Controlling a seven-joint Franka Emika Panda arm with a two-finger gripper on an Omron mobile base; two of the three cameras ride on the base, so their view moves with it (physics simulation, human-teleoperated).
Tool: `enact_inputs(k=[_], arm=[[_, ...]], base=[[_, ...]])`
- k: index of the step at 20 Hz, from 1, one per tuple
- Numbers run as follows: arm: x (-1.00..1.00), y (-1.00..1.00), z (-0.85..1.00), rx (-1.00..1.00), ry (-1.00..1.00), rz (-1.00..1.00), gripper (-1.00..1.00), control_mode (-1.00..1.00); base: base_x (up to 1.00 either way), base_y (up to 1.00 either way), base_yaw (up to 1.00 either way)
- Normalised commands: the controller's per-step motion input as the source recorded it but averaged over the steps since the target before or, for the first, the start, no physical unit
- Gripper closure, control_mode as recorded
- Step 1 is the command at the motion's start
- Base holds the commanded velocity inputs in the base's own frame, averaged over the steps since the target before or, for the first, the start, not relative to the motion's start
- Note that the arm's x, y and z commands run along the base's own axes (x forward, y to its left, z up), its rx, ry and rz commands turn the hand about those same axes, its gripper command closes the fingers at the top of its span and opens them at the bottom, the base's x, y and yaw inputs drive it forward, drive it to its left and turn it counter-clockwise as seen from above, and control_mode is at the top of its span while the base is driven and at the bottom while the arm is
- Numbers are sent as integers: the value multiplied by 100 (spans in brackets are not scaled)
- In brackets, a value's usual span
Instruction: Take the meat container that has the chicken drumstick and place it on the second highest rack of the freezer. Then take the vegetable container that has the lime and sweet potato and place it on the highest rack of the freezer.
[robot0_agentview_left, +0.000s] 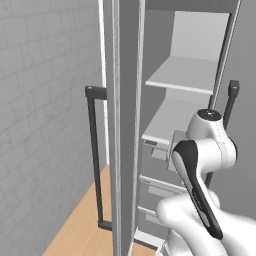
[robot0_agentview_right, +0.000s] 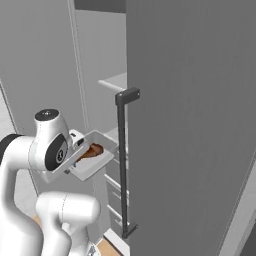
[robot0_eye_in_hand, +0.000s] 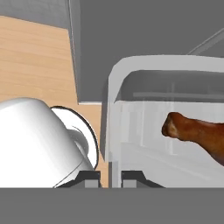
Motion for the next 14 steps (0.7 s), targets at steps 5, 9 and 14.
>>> enact_inputs(k=[5, 9, 14], arm=[[0, 0, 0, 0, 0, 0, 100, 100], [0, 0, 0, 0, 0, 0, 100, 100], [0, 0, 0, 0, 0, 0, 100, 100]], base=[[30, 1, 0], [16, 4, 0], [2, 0, 0]])
